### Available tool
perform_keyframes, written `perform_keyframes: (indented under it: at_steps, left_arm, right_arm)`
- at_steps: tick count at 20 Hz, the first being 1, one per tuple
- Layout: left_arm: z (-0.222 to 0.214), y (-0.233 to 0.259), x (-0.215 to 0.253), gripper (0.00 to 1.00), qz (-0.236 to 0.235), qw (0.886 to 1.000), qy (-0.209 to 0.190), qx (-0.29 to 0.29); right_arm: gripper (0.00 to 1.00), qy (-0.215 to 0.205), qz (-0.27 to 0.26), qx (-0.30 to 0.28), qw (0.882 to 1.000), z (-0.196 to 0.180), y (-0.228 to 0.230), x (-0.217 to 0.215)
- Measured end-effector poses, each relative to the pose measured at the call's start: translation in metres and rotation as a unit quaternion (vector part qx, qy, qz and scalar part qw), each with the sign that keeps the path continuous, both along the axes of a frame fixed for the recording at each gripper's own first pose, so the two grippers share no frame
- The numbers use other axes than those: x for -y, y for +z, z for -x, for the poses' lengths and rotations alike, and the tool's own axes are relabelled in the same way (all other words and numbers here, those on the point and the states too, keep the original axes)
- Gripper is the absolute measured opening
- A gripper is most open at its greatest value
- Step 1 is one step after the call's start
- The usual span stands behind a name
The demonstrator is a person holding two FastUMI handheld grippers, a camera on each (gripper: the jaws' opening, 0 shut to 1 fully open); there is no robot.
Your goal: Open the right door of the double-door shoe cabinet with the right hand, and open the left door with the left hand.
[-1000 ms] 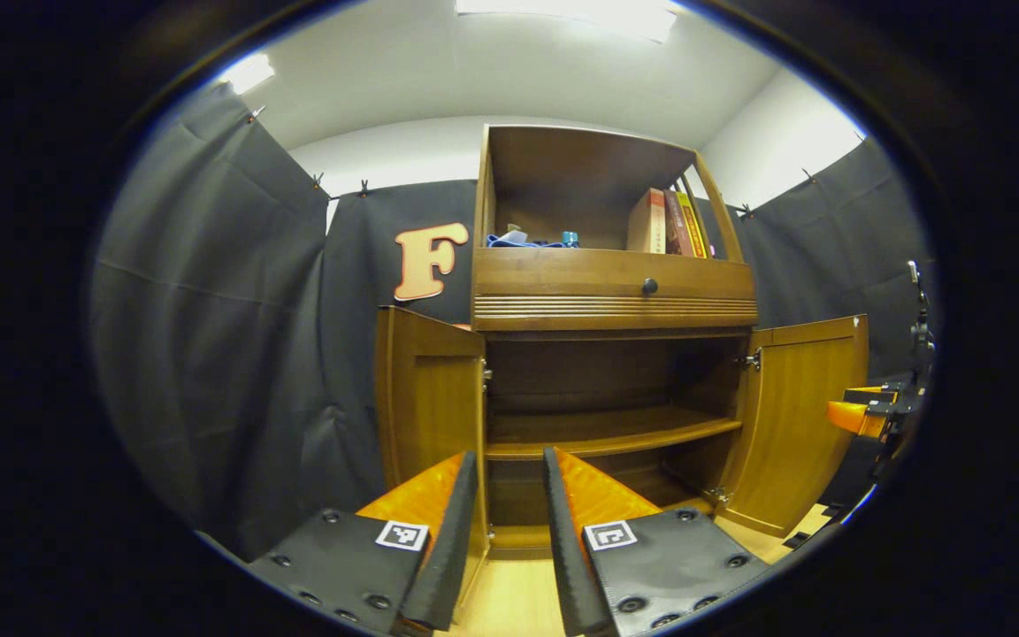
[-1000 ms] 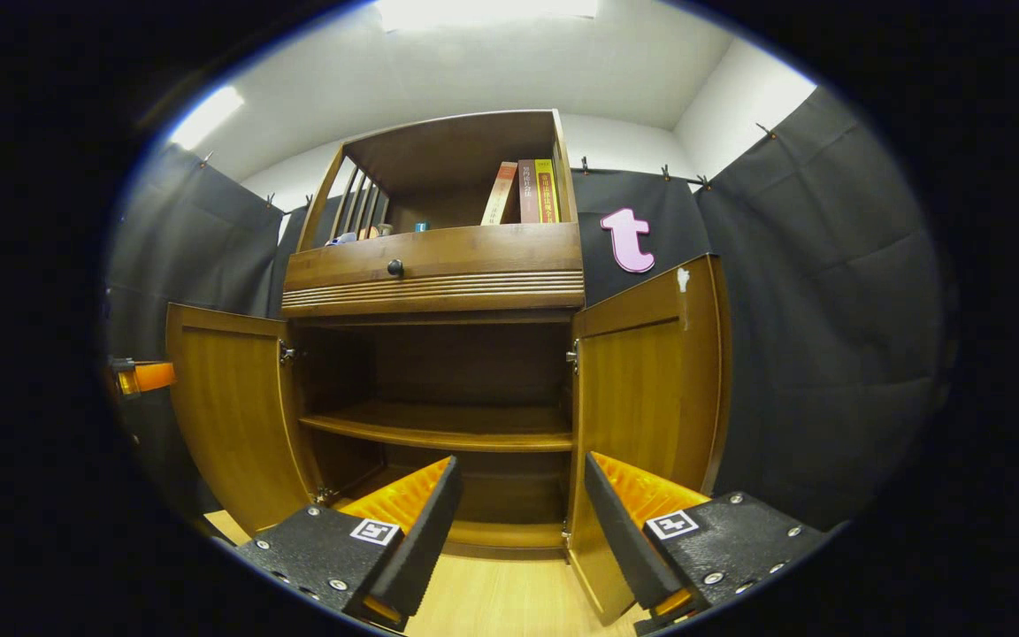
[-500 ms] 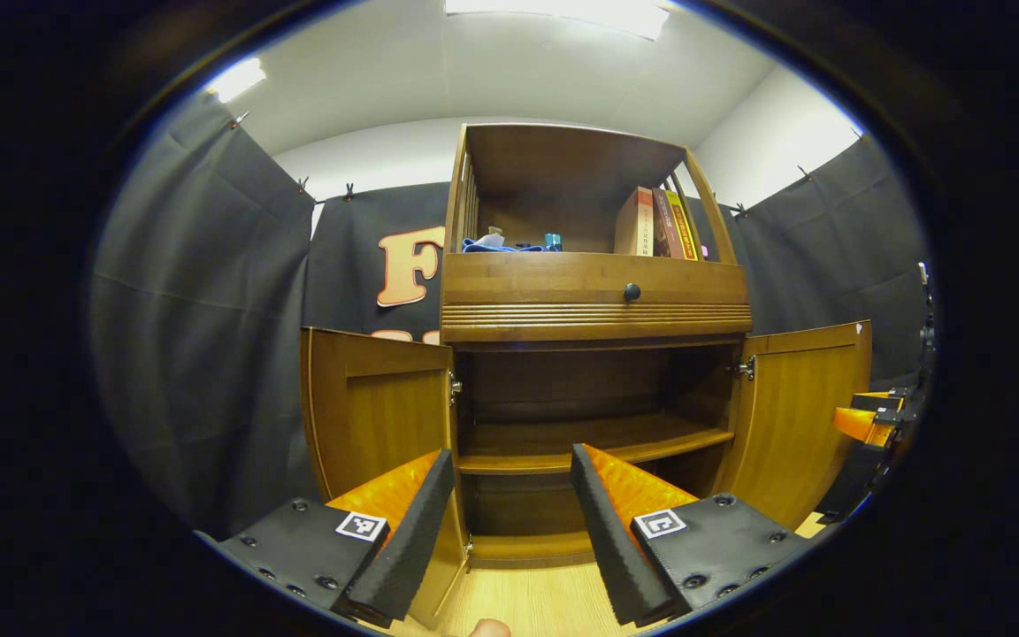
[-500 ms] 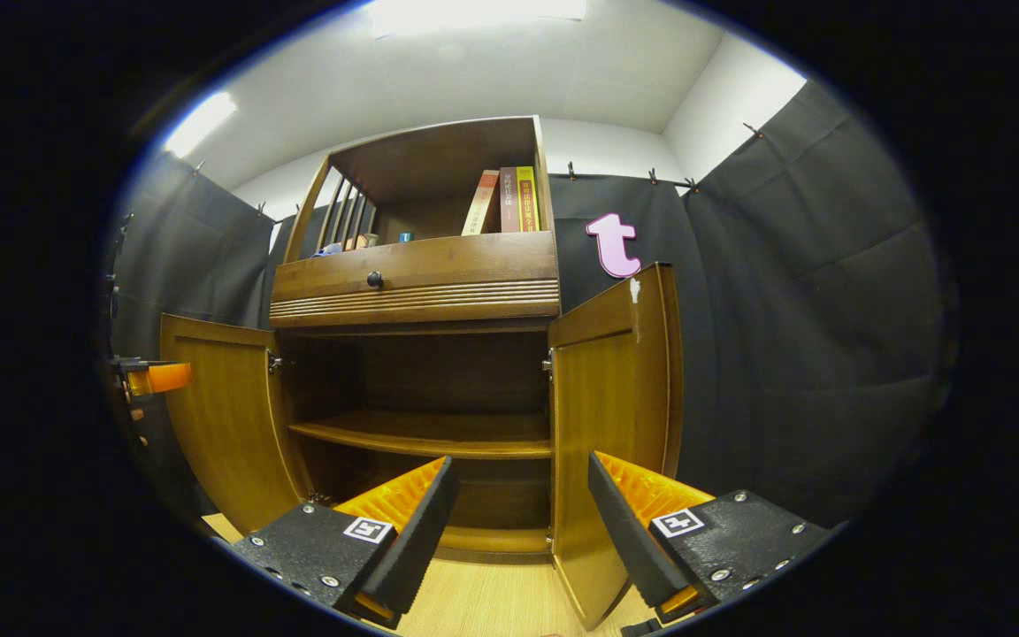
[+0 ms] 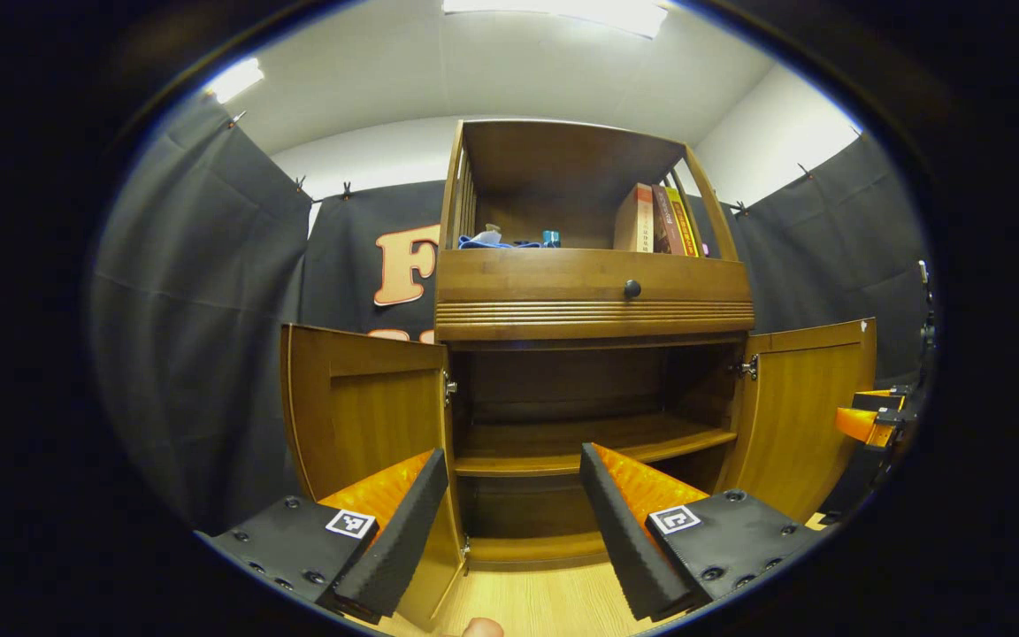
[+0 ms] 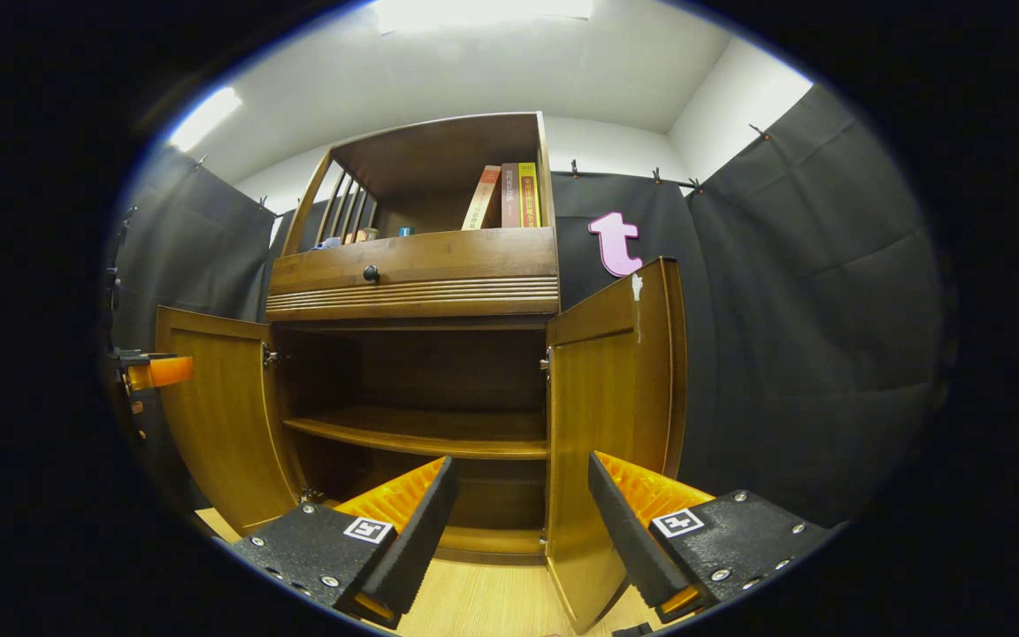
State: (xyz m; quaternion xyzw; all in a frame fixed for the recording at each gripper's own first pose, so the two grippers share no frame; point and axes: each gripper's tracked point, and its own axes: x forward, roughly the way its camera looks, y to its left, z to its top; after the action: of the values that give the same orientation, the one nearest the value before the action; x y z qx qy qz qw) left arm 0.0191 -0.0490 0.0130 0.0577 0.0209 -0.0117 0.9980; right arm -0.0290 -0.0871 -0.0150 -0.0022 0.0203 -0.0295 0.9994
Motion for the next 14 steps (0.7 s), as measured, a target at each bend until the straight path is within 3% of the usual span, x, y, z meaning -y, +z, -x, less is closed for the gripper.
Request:
perform_keyframes:
  at_steps: [14]
  left_arm:
    - [0.001, -0.008, -0.011, 0.99, -0.020, 1.000, 0.016, -0.004]
  right_arm:
    - [0.91, 0.024, -0.006, 0.011, 1.000, -0.011, -0.001, -0.020]
